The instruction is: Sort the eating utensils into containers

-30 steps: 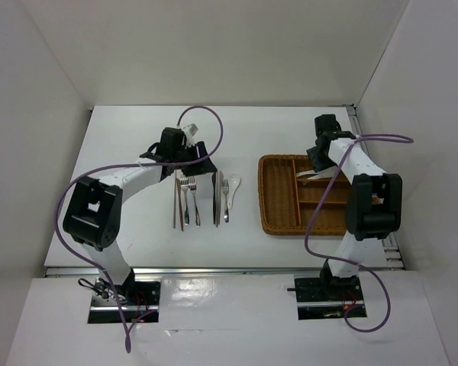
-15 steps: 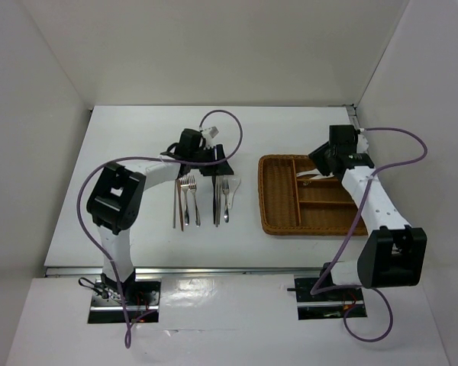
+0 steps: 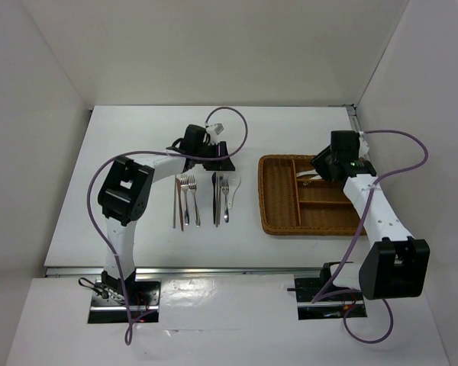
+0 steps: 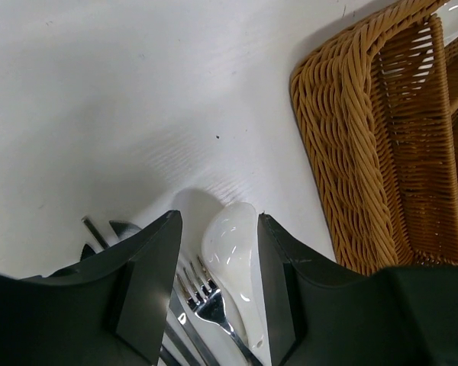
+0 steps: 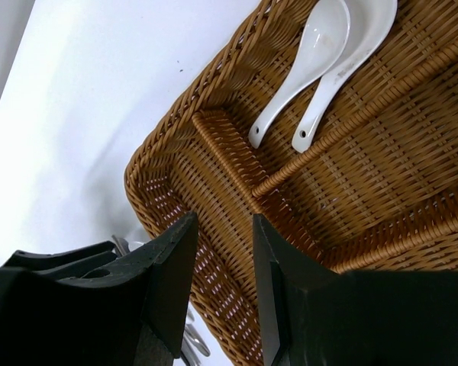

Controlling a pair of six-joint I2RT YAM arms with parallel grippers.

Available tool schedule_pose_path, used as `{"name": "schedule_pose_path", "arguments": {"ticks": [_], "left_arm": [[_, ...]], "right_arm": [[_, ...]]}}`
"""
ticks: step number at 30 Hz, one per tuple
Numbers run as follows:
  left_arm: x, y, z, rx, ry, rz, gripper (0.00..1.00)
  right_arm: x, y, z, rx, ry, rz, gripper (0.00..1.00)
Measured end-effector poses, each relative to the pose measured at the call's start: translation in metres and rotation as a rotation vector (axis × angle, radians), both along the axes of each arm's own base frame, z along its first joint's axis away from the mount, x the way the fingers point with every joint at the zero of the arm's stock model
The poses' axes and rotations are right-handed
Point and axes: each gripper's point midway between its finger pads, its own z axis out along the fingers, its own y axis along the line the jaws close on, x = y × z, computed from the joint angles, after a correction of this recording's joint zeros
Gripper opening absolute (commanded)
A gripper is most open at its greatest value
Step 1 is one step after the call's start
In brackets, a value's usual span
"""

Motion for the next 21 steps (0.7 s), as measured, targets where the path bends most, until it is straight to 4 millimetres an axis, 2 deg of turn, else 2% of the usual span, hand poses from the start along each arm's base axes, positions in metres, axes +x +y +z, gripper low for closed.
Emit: {"name": "schedule_pose_path", "arguments": {"ticks": [11,18,21], "left_arm": [[-0.014,-0.004,-0.011,-0.018,0.025,-0.068,0.51],[-0.018,-0.005,-0.029,-0.015,0.054,-0.087,0.50],[-0.018,-0.005,-0.030,-0.016,0.049,-0.098,0.46]], "right_arm": [[0.004,-0.002,-0.010,-0.013,0.032,0.000,0.43],[0.007,-0.002,-0.014,-0.015,0.046,0.002,0.43],[0.007,-0.002,-0.014,-0.017,0.045,0.005,0.43]]}}
